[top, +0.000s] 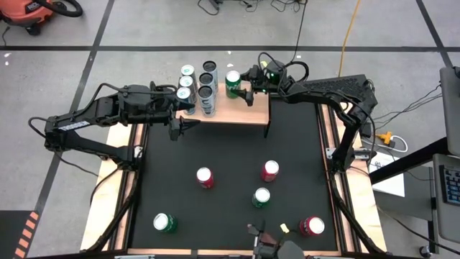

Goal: Place canned beverage on shelf
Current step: Put the top green soda can on the shelf

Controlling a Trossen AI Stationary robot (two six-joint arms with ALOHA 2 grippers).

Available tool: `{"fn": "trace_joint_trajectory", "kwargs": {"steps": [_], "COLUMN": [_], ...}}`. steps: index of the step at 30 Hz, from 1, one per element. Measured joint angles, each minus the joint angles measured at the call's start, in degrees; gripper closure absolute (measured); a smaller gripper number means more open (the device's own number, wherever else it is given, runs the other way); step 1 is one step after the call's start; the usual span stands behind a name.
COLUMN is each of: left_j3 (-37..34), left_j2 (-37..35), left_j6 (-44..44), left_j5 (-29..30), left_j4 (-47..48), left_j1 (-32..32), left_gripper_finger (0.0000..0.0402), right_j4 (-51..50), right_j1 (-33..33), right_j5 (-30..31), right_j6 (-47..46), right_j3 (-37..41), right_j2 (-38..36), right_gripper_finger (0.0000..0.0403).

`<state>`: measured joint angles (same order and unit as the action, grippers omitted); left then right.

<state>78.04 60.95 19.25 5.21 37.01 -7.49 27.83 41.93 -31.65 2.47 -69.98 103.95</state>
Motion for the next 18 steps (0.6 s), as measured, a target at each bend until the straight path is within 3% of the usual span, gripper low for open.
{"fn": "trace_joint_trajectory", "kwargs": {"steps": [7,18], "left_j3": [0.0,0.0], "left_j2": [0.0,0.0], "left_j6": [0.0,-0.6], "left_j5": [0.4,1.1], "left_j4": [0.0,0.0], "left_j1": [0.0,0.0], "left_gripper_finger": [0.0049,0.0049], "right_j4": [-2.9,-18.6], "right_j1": [0.1,0.1], "right_j5": [1.6,8.0], "right_j6": [0.5,4.1], "right_j3": [0.0,0.0], "right_j2": [-3.5,-15.9], "right_gripper_finger": [0.0062,0.0061]}}
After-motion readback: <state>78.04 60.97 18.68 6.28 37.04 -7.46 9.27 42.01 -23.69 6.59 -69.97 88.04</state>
